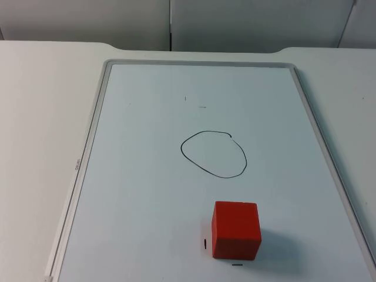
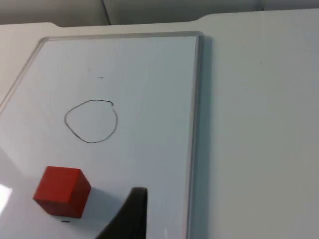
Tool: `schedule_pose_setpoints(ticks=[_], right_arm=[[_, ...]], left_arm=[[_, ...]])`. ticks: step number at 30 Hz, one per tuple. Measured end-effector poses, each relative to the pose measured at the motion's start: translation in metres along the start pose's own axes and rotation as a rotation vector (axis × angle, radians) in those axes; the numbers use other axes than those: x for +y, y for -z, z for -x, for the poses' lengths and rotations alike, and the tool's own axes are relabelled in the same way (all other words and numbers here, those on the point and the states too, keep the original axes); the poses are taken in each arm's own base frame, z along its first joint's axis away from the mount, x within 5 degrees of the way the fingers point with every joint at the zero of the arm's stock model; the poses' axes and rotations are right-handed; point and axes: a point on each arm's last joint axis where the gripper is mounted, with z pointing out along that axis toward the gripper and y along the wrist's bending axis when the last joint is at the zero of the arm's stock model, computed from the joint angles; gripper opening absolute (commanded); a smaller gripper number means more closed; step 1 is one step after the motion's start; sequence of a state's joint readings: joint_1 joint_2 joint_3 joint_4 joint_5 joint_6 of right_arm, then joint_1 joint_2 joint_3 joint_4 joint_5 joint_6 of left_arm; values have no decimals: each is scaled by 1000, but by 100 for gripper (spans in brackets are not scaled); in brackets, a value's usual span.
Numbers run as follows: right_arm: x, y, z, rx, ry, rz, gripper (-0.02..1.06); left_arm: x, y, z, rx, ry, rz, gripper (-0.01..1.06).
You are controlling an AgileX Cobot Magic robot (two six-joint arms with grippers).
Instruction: Pick up one cube with the left hand and another cube with the right hand. First place the cube in the right hand at the target position, then stack the cube in the left hand on top.
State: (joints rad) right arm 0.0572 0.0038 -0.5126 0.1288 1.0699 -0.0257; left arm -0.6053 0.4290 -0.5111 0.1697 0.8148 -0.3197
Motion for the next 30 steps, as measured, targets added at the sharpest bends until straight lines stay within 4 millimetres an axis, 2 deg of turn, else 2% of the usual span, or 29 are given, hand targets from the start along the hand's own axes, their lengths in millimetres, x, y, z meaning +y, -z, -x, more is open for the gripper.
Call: schedule_pose_setpoints(ticks=[5,10,11,16,17,18,22,23,27,28,29,30], right_arm=[[7,-2,13,-27,40,77,104],[20,-27,44,7,117,241,101],[20,-27,44,7,117,241,100],[24,-72,83,76,235,339,100],[24,-72,83,76,235,339,100],[25,-80,93,86,250,358,100],[29,-123,130,149,285,430,96],[29,-123,130,149,285,430,95],[54,-167,153,224,387,533,94],[65,-179,154,250,434,562,94],[65,-179,154,250,434,562,94],[77,-189,153,273,492,587,94]], left_arm=[[0,0,0,0,0,0,19],[0,0,0,-1,-2,2,19],[0,0,0,-1,-2,2,19],[0,0,0,-2,-5,5,19],[0,0,0,-2,-5,5,19],[1,0,0,-3,-8,8,19],[1,0,0,-3,-12,10,19],[1,0,0,-3,-12,10,19],[1,-5,-5,11,-16,12,19],[2,-7,-8,18,-17,13,19],[2,-7,-8,18,-17,13,19],[2,-8,-9,20,-18,13,19]])
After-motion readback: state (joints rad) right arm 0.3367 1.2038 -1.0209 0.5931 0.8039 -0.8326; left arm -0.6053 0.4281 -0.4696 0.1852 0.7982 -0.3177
